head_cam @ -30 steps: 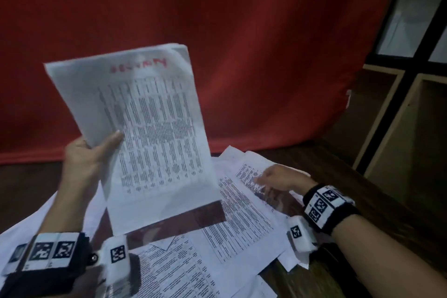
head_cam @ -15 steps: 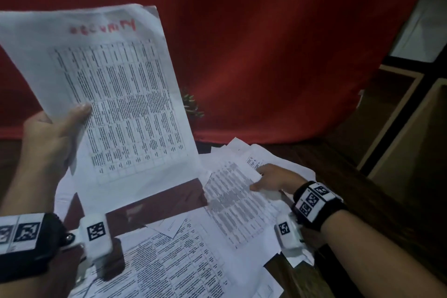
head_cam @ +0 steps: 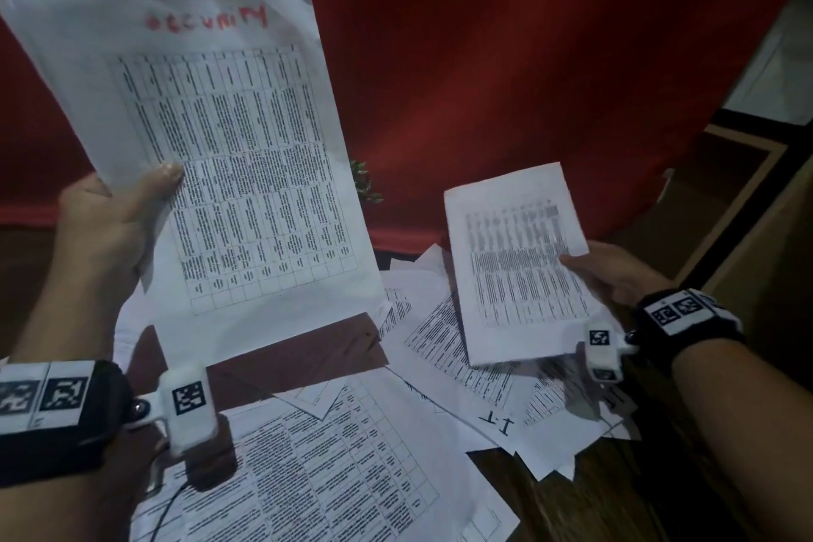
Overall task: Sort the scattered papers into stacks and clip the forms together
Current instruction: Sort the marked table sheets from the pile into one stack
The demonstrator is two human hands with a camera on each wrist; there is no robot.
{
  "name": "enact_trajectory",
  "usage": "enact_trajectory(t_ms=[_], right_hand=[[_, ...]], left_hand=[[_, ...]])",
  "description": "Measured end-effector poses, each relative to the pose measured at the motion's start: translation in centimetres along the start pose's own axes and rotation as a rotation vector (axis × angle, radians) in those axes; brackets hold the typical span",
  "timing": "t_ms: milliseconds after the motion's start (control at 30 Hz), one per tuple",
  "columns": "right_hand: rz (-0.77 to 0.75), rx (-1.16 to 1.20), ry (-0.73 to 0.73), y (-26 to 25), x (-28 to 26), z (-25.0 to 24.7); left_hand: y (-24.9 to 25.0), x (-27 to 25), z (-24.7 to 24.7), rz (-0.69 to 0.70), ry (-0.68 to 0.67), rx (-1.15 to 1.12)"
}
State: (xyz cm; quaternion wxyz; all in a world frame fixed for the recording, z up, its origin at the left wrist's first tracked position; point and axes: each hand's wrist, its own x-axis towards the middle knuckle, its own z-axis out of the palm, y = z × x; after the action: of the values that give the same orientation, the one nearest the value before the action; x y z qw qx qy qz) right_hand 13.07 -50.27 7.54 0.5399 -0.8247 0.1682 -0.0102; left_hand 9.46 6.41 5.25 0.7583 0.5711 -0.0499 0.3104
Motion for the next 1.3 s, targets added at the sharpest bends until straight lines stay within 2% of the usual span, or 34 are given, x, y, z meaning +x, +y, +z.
enact_trajectory(t_ms=[100,167,267,333,467,533,633,733,867,1167,1233,1300], right_hand=[[0.021,-0.434,-0.208,0.1,-0.7,-0.2],[-0.016,-0.671,-0.296,0.0,-1.0,0.5],[-0.236,-1.12,-0.321,-0.8,-0.6,3.2],[-0.363,-1.332,-0.301,-1.6,-0.4,5.6],[-0.468,-1.625,-0.308,-3.0,1.1,8.8],[-0.542,-1.726,-0.369,-3.5,1.0,10.4],[-0.711,-1.801,-0.473,-3.0,0.5,13.5],[-0.85,-1.734,-0.558,-1.9,0.8,15.6],[-0.938,-1.731,-0.632,-1.4,1.0,17.4],[-1.035,-1.789,-0.558,-1.2,0.9,17.9],[-1.026,-1.837,-0.512,-1.7,0.6,17.0],[-0.977,-1.783,-0.434,-2.6,0.5,15.9]], left_hand=[[-0.2,0.0,0.3,0.001,0.006,0.022],[-0.5,0.2,0.4,0.005,0.005,0.053],[-0.4,0.3,0.3,-0.017,0.001,0.017],[-0.5,0.2,0.3,-0.026,0.015,0.001],[-0.5,0.2,0.4,-0.036,0.015,0.039],[-0.4,0.1,0.5,-0.028,0.012,0.053],[-0.2,-0.1,0.9,-0.034,0.009,0.052],[0.0,-0.4,1.4,-0.05,-0.021,0.058],[0.3,-0.7,1.8,-0.058,-0.038,0.055],[0.1,-0.5,1.7,-0.067,-0.037,0.064],[0.2,-0.6,1.6,-0.069,-0.036,0.06],[0.2,-0.6,1.5,-0.069,-0.03,0.069]])
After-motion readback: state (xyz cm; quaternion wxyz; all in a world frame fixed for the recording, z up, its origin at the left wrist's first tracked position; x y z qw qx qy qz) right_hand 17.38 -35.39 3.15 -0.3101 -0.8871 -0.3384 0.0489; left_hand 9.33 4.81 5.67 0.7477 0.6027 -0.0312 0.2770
